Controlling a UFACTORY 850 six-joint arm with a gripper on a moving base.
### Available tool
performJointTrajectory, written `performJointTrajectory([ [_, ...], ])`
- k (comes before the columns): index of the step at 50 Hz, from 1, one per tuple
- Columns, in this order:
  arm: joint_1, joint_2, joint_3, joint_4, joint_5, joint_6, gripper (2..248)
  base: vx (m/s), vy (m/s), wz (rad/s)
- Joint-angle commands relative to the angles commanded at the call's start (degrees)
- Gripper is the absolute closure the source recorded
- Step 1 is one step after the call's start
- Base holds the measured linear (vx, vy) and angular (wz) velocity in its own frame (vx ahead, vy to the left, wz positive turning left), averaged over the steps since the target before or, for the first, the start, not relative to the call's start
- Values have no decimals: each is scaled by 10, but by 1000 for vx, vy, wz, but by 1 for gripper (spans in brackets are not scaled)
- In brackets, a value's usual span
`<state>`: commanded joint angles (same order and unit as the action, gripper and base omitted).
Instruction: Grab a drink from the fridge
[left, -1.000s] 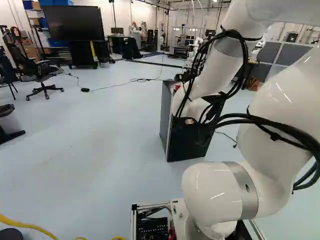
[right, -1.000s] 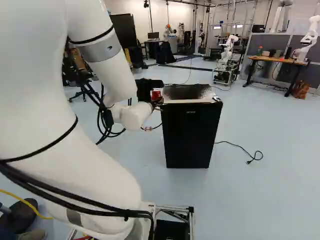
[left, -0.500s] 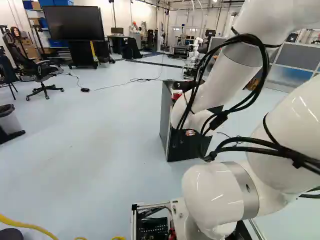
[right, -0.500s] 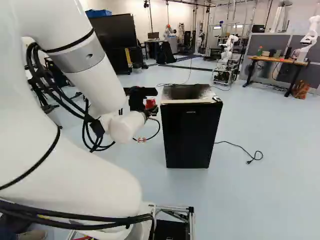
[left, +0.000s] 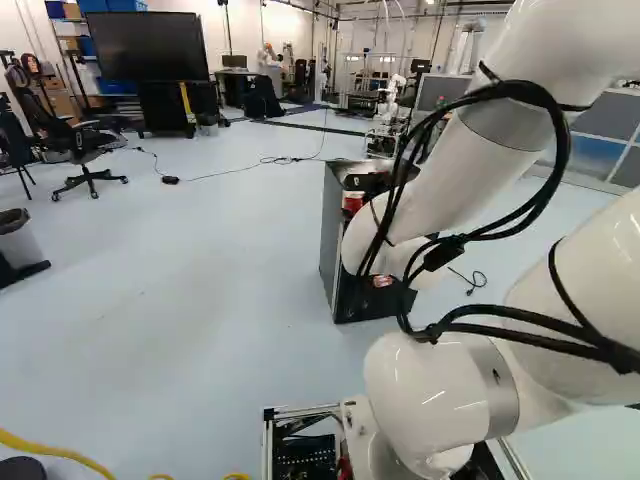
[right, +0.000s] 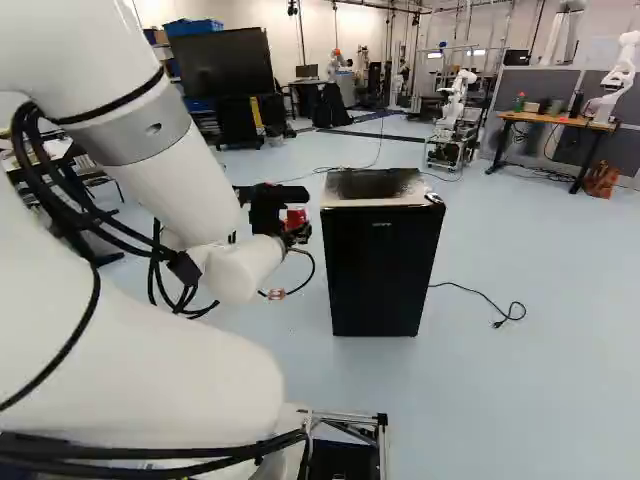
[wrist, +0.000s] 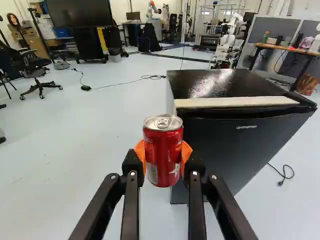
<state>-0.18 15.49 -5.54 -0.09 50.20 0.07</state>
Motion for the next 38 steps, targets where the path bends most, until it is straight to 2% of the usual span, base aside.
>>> performJointTrajectory([
  [38, 2, 5, 5, 1, -2, -1, 160, 0, 0, 0],
])
